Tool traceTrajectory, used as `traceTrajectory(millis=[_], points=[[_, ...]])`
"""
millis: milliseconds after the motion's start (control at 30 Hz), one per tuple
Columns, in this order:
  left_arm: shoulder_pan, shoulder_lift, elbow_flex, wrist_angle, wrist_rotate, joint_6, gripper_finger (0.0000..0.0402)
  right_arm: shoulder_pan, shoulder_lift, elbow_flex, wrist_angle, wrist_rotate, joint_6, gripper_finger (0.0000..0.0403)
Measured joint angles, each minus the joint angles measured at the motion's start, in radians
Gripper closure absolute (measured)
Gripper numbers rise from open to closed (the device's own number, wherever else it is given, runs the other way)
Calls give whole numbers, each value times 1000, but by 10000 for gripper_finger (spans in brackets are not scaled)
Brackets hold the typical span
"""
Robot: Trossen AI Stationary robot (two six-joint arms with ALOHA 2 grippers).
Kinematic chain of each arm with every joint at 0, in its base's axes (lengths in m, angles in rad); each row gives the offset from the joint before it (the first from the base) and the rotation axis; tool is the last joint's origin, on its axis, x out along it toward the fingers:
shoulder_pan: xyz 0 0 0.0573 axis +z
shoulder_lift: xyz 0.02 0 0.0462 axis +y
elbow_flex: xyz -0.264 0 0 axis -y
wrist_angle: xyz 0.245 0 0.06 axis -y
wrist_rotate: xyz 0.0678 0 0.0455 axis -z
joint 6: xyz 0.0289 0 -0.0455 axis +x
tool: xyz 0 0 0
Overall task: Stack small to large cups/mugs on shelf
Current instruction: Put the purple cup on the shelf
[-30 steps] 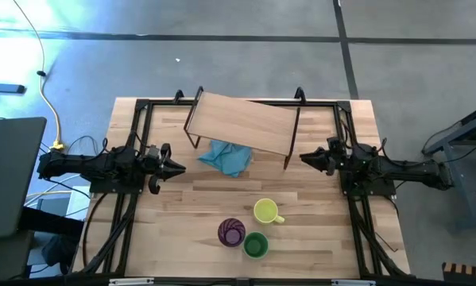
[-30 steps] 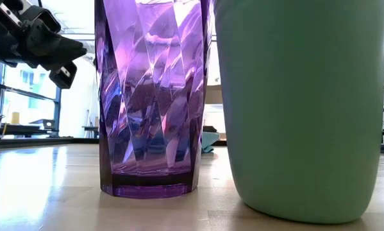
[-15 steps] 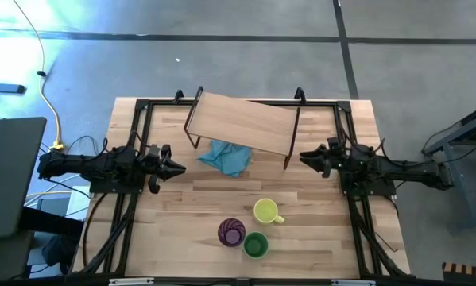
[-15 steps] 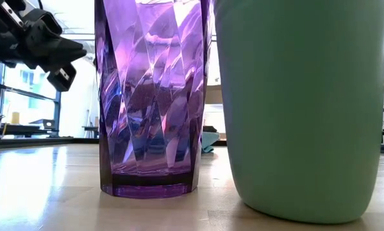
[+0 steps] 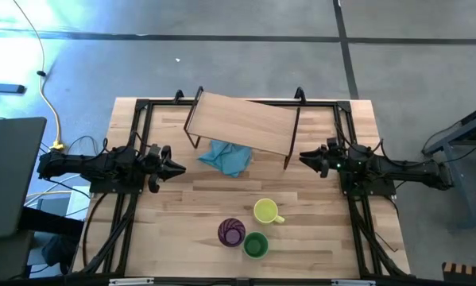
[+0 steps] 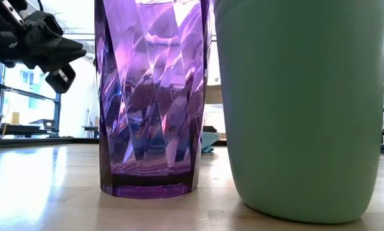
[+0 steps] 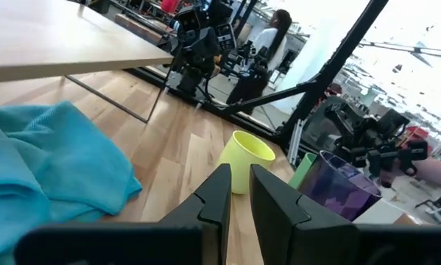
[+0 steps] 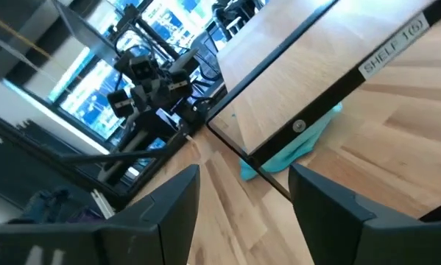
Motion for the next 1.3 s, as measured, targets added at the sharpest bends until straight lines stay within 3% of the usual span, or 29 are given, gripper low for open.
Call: traceTrajectory(millis=[233, 533, 767, 1033, 1300], points=[[0, 0, 0, 2, -73, -115, 360, 0, 0, 0, -1, 5, -19, 204], [0, 0, 0, 1, -64, -320, 360, 0, 0, 0, -1, 8, -14, 204], [0, 0, 0, -1, -64, -328, 360, 0, 0, 0, 2, 12, -35, 204], [0, 0, 0, -1, -72, -297, 360, 0, 0, 0, 4, 18, 101, 204], [0, 0, 0, 0, -72, -296, 360, 0, 0, 0, 4, 18, 109, 204]])
